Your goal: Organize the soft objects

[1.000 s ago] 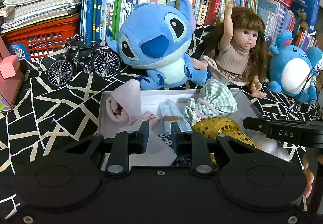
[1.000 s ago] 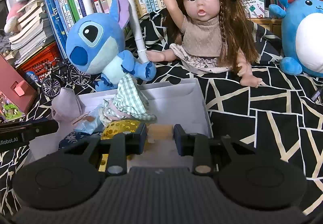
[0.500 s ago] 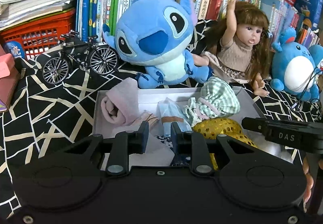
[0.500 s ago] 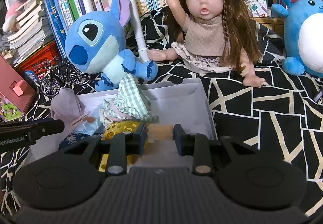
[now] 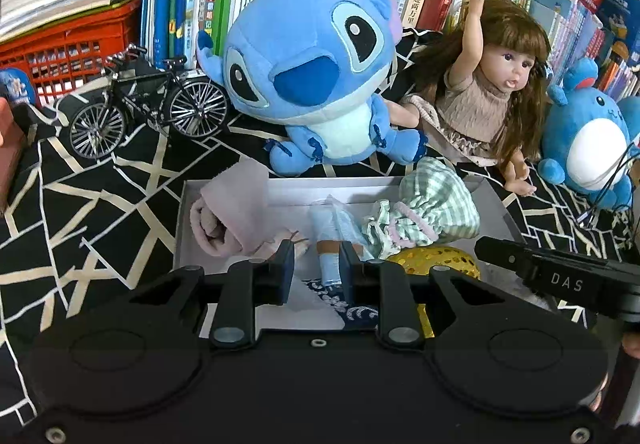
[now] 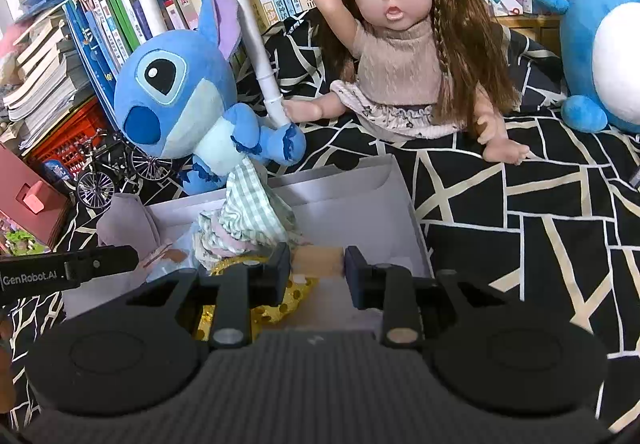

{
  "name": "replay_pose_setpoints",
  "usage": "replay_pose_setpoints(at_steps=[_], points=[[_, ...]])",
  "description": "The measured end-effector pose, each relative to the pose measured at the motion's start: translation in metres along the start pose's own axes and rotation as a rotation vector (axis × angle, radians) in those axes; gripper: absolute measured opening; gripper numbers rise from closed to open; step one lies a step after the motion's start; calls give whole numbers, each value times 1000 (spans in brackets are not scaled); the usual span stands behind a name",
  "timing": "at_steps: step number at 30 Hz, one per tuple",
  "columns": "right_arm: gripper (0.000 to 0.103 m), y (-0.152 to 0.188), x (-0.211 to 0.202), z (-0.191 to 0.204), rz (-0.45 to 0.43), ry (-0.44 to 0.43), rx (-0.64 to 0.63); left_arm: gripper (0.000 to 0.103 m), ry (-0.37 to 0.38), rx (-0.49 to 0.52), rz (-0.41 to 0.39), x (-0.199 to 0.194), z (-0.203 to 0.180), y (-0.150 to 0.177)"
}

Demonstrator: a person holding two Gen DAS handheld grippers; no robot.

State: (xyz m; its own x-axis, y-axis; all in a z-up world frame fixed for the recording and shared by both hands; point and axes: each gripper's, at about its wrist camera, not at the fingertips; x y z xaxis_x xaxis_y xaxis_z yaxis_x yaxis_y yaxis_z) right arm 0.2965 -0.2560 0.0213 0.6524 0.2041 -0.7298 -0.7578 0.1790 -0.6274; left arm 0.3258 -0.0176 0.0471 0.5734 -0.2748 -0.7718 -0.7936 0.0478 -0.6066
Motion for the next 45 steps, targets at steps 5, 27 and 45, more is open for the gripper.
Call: replay_pose_setpoints(at_steps=[5,27,45], points=[[61,3,-5,0,-17,-12,-6,46,-26,37,-34,-8,-7,9],[97,35,-75,19,-212,-38,-135,90,-78,69,-241,-82,-24,63],[103,86,-124,28,-322,-22,-225,94,-67,35,-277,-123,-23,129]])
Point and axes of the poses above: each gripper's, at about its wrist camera, not at the fingertips, and x roughly the way its jaws point, z to its left, y to its underside, and after that the axes turned 4 degrees about z, right-handed
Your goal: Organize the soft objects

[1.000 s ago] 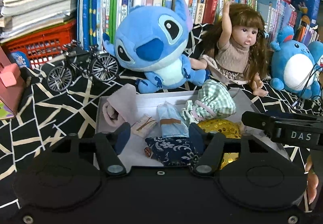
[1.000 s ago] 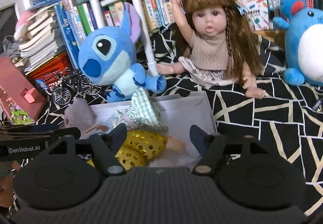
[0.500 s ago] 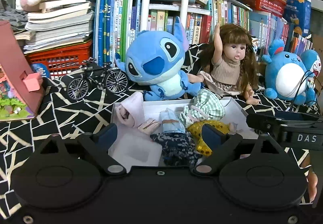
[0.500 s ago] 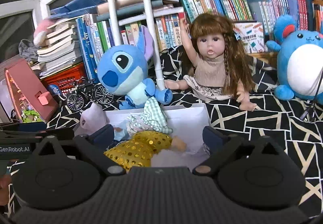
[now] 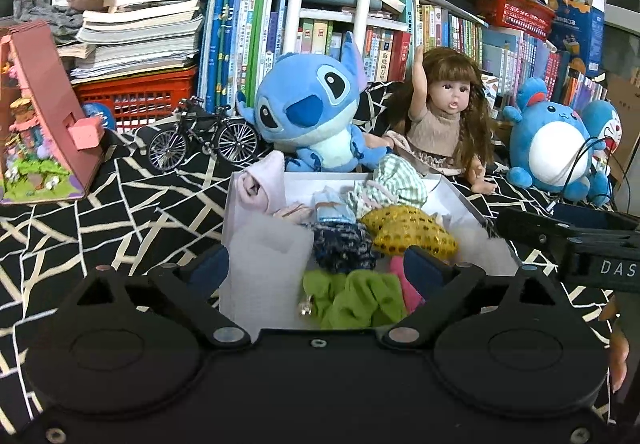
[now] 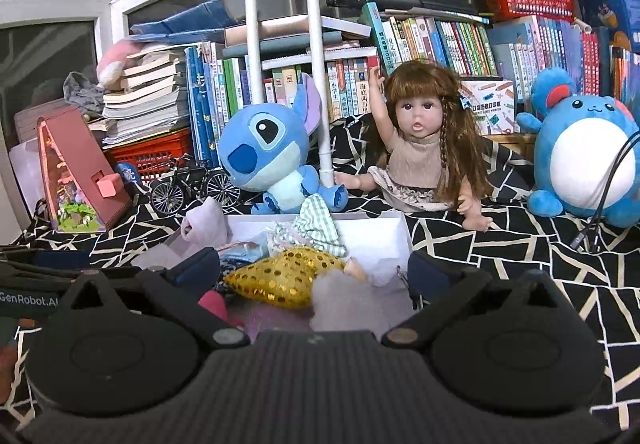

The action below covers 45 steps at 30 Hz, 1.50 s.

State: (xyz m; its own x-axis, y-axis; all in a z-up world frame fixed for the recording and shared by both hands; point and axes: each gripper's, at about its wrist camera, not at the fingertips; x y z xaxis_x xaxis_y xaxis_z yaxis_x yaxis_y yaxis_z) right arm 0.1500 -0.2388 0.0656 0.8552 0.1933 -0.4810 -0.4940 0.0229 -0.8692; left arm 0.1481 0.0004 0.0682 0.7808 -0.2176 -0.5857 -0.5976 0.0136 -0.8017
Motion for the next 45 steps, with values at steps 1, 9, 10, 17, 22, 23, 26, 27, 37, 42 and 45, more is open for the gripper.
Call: replay_pose_setpoints(at_steps=[1,9,10,17,22,23,26,27,37,42,45], points=[[103,3,-2,1,-2,1,0,94,-2,-1,-1,-2,0,3],[103,25,-19,8,-20,13,-15,95,-18,-22,7,-12,3,29],[103,27,-21,8,-23,16,-18,95,-20,-30,10,-13,4,33],[103,40,-29,10,-20,23,-24,95,-45,-55,28,-11,9,50],[103,50,-31,14,-10,35,-32,95,-59,-47,34,-9,8,59],[103,52,-32,14,-8,37,-32,95,-63,-46,35,-9,8,60],[103,56,-31,15,-3,44,-32,95,-67,-47,46,-6,8,63],[103,58,-30,14,1,47,-31,95,-68,-49,51,-4,8,64],[103,69,-19,15,41,63,-43,95,-88,-52,75,5,8,74],[103,72,-12,16,68,72,-46,95,-96,-59,94,12,8,76],[103,75,-7,17,86,82,-54,95,-101,-66,104,17,9,78]])
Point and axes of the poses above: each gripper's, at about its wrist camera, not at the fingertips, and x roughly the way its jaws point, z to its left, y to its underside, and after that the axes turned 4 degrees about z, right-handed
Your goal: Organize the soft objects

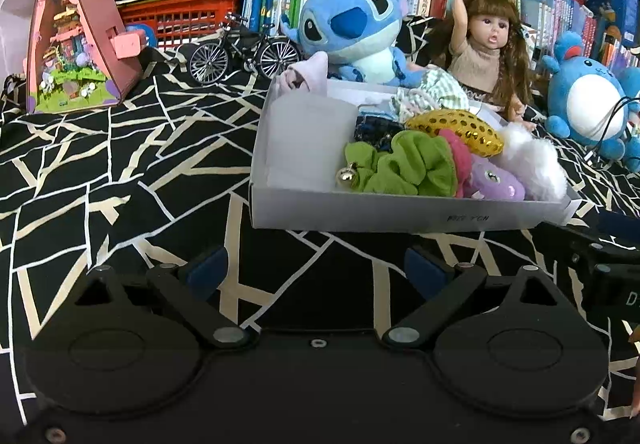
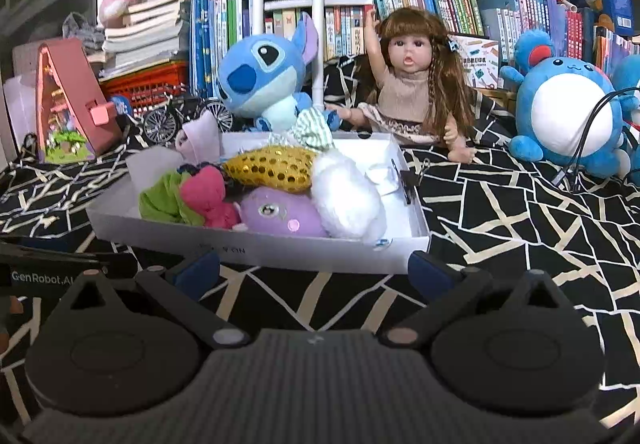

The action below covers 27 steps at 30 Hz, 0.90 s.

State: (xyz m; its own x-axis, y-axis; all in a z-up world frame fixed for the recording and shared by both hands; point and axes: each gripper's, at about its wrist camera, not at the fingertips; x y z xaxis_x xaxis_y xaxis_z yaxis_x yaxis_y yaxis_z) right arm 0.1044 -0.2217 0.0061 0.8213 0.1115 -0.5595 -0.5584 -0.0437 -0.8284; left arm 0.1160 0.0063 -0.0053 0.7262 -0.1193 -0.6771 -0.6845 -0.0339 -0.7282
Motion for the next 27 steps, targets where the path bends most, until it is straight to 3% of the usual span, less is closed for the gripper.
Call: replay_pose_setpoints(at_steps=[13,27], points=[[103,7,20,0,70,12,13,95,-30,9,-5,10,-1,3],[103,7,34,0,159,14,22,103,-36,33,5,16,-4,1]])
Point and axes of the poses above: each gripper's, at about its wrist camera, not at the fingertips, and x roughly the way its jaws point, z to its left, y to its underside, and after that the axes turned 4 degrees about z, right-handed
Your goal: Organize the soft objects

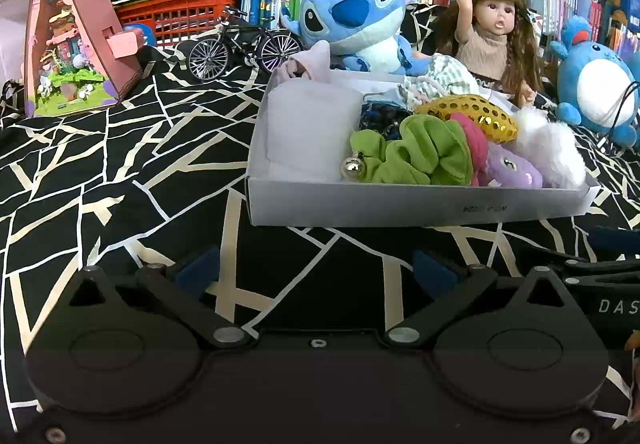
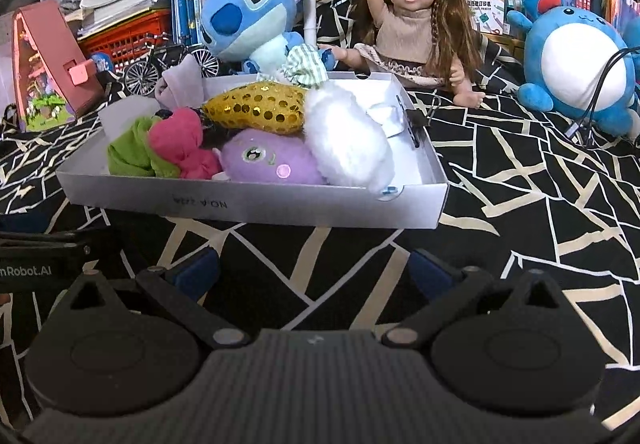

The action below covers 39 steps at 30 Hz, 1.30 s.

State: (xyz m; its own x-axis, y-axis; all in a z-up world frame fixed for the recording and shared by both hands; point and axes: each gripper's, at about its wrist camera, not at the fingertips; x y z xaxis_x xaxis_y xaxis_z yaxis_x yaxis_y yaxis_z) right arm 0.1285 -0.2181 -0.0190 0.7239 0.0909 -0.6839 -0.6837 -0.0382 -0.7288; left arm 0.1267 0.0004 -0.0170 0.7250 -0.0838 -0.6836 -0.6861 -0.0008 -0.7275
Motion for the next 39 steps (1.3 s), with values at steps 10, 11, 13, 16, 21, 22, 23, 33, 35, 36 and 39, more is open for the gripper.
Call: replay_pose_setpoints(at_steps=[10,11,13,16,21,22,23,33,35,36,39], points=[[103,0,2,4,12,19,-22,103,-7,8,4,1,-1,0],[103,0,2,4,12,19,-22,103,-12,13,6,2,-1,0],[103,0,2,4,12,21,-24,103,-22,24,10,3,-3,1],[103,0,2,4,13,21,-25,103,-23,25,10,3,-3,2],[103,0,2,4,13,21,-26,103,-25,27,11,3,-4,1],[103,0,2,4,13,21,-25,103,-26,28,12,3,-4,1],[103,0,2,4,13,21,-25,103,-27,29,12,3,-4,1],[103,0,3,4,13,21,-25,103,-31,35,14,3,-6,1],[103,0,3,4,13,21,-25,103,-31,35,14,3,-6,1],[103,0,3,4,13,21,-25,103,-31,35,14,3,-6,1],[103,0,3,4,13,21,-26,103,-31,35,14,3,-6,1]])
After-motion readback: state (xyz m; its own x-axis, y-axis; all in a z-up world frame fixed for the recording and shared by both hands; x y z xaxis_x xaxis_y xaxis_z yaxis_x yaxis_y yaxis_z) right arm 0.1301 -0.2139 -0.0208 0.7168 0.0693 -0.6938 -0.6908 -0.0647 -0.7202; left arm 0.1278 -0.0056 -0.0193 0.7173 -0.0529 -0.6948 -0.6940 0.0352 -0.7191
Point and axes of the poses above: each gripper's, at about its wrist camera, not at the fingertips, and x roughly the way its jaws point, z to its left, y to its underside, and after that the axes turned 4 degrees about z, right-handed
